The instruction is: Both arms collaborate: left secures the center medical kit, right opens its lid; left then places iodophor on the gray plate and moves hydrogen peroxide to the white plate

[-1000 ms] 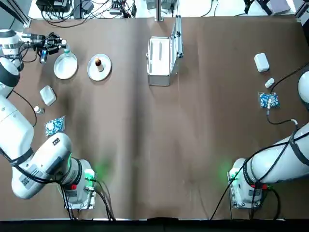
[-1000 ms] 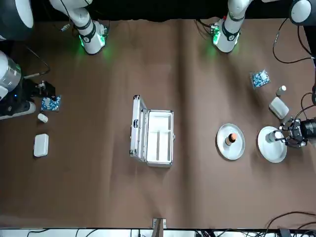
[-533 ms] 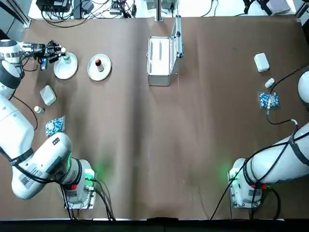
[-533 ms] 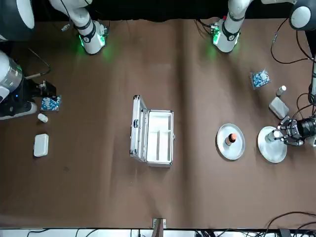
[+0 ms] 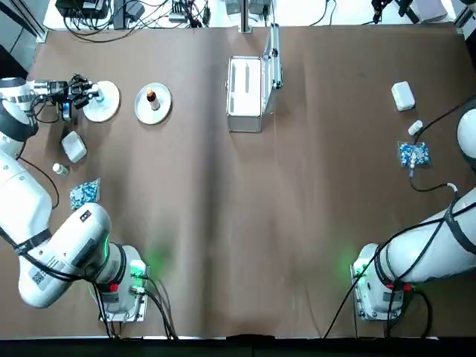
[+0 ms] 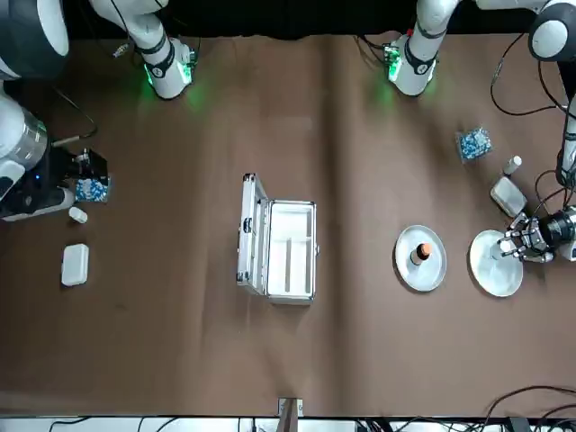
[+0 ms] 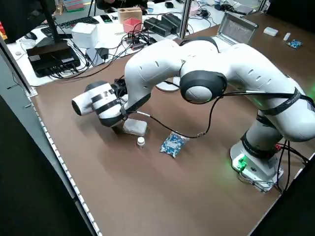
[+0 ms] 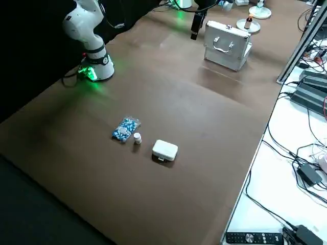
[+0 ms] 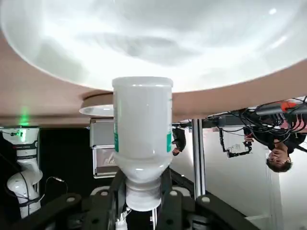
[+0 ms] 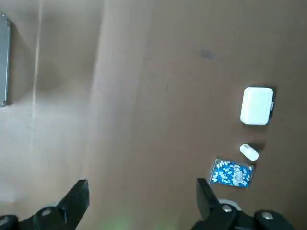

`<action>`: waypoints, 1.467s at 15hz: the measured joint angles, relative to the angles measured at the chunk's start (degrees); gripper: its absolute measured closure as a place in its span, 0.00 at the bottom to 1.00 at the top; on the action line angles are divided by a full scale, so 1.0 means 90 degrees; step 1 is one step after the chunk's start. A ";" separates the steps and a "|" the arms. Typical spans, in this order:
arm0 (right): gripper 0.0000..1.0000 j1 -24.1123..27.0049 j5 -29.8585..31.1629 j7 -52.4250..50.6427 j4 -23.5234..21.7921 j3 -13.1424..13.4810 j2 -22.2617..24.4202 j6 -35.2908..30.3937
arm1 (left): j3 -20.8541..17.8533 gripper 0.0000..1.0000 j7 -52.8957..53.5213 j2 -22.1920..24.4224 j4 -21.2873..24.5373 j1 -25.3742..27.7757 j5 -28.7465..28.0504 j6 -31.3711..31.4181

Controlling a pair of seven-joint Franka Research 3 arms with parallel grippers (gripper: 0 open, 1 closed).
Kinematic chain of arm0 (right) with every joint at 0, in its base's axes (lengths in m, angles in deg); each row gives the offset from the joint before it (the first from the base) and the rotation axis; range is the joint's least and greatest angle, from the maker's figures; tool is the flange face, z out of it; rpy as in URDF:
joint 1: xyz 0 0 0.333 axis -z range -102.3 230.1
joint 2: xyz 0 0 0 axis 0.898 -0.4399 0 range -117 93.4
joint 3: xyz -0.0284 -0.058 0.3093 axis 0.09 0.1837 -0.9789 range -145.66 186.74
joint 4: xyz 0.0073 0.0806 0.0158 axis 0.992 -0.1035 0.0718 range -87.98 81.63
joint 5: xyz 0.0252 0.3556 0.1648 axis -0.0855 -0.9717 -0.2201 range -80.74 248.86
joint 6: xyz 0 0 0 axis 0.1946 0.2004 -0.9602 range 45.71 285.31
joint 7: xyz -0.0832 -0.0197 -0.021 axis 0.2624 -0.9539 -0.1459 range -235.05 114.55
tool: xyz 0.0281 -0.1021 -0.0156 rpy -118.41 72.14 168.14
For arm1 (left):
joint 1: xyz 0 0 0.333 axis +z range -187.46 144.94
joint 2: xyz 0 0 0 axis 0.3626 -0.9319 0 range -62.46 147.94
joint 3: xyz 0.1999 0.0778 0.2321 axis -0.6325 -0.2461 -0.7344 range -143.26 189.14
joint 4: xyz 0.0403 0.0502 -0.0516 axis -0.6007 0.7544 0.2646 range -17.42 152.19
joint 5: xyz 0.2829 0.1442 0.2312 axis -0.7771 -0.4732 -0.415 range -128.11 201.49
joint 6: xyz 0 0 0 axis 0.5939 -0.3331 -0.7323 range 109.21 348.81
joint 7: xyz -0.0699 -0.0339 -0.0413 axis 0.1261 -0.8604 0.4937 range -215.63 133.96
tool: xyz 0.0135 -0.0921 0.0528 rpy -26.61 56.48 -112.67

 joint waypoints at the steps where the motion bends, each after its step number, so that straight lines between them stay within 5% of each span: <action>1: 0.01 -0.0001 0.0000 0.0000 0.0000 0.0000 -0.0004 0.0000 | -0.0010 0.67 0.0013 -0.0045 -0.0013 0.0020 0.0001 0.0009; 11: 0.01 -0.0099 -0.0003 0.0000 -0.0002 -0.0004 -0.0132 0.0008 | -0.0024 0.66 0.0022 -0.0190 -0.0062 0.0178 0.0044 0.0065; 18: 0.01 -0.0264 -0.0005 0.0001 -0.0001 -0.0009 -0.0301 0.0027 | 0.0010 0.04 0.0017 -0.0152 -0.0214 0.0188 0.0063 -0.0011; 22: 0.01 -0.0263 -0.0080 0.0001 0.0000 -0.0006 -0.0309 0.0028 | 0.0072 0.00 0.0006 0.0307 -0.0308 -0.0046 -0.0357 -0.0059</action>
